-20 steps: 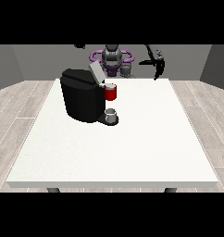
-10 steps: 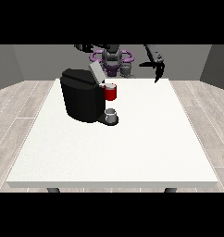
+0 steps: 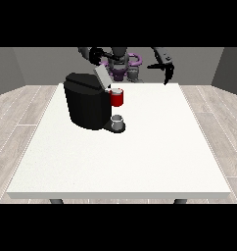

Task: Insert the coffee pod into the coffee machine and close the lid

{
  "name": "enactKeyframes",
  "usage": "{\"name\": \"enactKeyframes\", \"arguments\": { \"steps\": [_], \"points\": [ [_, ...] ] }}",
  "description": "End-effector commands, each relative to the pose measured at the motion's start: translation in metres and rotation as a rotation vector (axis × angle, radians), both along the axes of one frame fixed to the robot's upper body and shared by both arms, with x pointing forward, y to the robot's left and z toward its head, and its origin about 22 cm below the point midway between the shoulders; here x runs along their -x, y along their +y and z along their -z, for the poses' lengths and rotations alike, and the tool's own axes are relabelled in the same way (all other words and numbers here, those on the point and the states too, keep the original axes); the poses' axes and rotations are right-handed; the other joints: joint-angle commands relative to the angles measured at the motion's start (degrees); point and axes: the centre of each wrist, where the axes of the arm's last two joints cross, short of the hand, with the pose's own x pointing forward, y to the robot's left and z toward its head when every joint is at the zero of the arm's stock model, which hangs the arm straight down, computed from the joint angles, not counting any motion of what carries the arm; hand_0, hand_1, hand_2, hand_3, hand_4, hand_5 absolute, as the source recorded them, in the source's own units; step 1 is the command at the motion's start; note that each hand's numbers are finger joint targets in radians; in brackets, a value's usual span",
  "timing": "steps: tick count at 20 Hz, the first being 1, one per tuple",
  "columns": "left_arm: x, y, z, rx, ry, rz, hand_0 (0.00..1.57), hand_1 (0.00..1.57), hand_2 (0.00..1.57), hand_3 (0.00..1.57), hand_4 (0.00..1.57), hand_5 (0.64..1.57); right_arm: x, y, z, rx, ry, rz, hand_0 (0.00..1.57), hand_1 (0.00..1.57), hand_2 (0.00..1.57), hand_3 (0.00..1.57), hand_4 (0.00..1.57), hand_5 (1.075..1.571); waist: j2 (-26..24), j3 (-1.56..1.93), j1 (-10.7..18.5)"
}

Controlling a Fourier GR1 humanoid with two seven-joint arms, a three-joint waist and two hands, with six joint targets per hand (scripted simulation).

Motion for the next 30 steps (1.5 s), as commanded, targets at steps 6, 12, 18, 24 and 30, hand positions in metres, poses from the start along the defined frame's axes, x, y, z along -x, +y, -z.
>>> {"name": "enactKeyframes", "arguments": {
  "steps": [6,12,18,24,30],
  "points": [
    [0.001,0.014,-0.011,0.001,-0.095,-0.013,0.00,0.00,0.00,0.00,0.34,1.571,-0.036,-0.024,-0.009,0.009,-0.081,0.086,0.00,0.00,0.00,0.00,0.39,1.571,6.9,-0.01,0.7],
    [0.008,0.005,-0.001,0.005,-0.093,-0.037,0.00,0.00,0.00,0.00,0.33,1.571,-0.048,-0.016,-0.007,-0.019,-0.018,0.075,0.00,0.00,0.00,0.00,0.44,1.571,6.3,-0.01,0.0],
    [-0.016,0.006,-0.040,-0.009,-0.131,0.015,0.00,0.00,0.00,0.00,0.36,1.571,-0.066,-0.051,-0.010,-0.024,-0.071,0.111,0.00,0.00,0.00,0.00,0.44,1.571,9.2,0.01,2.6],
    [-0.011,0.017,-0.019,0.004,-0.067,-0.042,0.00,0.00,0.00,0.00,0.38,1.571,-0.071,-0.018,-0.032,0.012,0.006,0.052,0.00,0.00,0.00,0.00,0.40,1.571,7.1,-0.02,1.3],
    [-0.012,0.033,-0.019,0.010,-0.098,-0.036,0.00,0.00,0.00,0.00,0.38,1.571,-0.074,-0.005,-0.035,0.021,-0.047,0.008,0.00,0.00,0.00,0.00,0.40,1.571,9.2,-0.03,2.0]
  ]
}}
